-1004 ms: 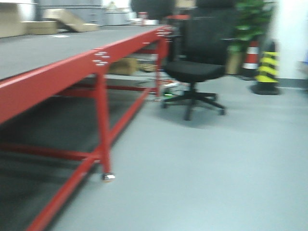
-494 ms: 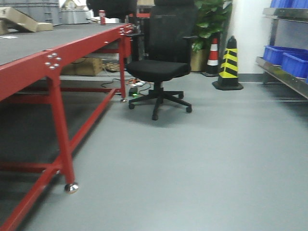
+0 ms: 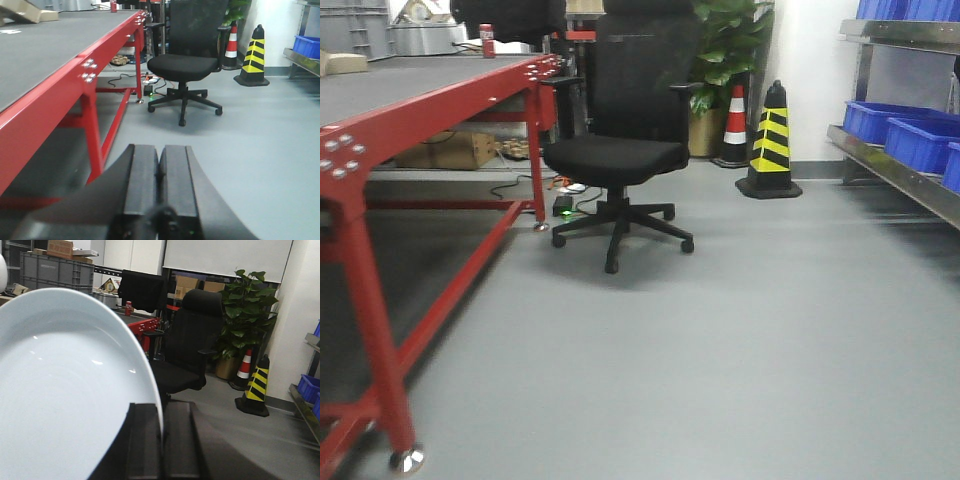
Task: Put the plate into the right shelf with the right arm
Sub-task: 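Drive the base away from the table holding the plate in the right gripper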
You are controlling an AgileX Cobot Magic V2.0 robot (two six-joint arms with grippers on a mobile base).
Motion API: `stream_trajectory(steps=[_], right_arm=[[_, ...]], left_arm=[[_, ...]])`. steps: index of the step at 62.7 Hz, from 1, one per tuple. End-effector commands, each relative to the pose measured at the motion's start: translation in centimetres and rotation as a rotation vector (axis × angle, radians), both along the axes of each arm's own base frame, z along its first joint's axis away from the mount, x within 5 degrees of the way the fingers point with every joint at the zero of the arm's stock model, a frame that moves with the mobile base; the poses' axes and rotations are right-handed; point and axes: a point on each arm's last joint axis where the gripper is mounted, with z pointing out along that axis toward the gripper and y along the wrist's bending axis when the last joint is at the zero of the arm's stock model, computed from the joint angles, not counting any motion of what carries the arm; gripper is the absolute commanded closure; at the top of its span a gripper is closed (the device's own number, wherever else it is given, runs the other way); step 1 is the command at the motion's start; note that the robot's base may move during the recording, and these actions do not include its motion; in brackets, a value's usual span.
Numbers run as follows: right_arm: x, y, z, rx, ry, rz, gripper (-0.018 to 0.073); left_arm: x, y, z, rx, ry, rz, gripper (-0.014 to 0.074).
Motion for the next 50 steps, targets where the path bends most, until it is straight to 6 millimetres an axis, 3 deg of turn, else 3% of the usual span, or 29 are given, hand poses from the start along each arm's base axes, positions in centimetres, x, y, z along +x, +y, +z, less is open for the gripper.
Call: stream_trajectory(steps=[1, 50], right_arm=[[-0.24, 0.14, 1.54, 0.005, -0.102, 0.017, 0.0505], [-0.23, 0.14, 1.53, 0.004, -0.101, 0.016, 0.0505]], left_arm=[[-0.04, 0.12, 0.51, -0.012, -0.081, 0.01, 0.0643], [-0.04, 0.12, 0.51, -0.012, -0.081, 0.01, 0.0643]])
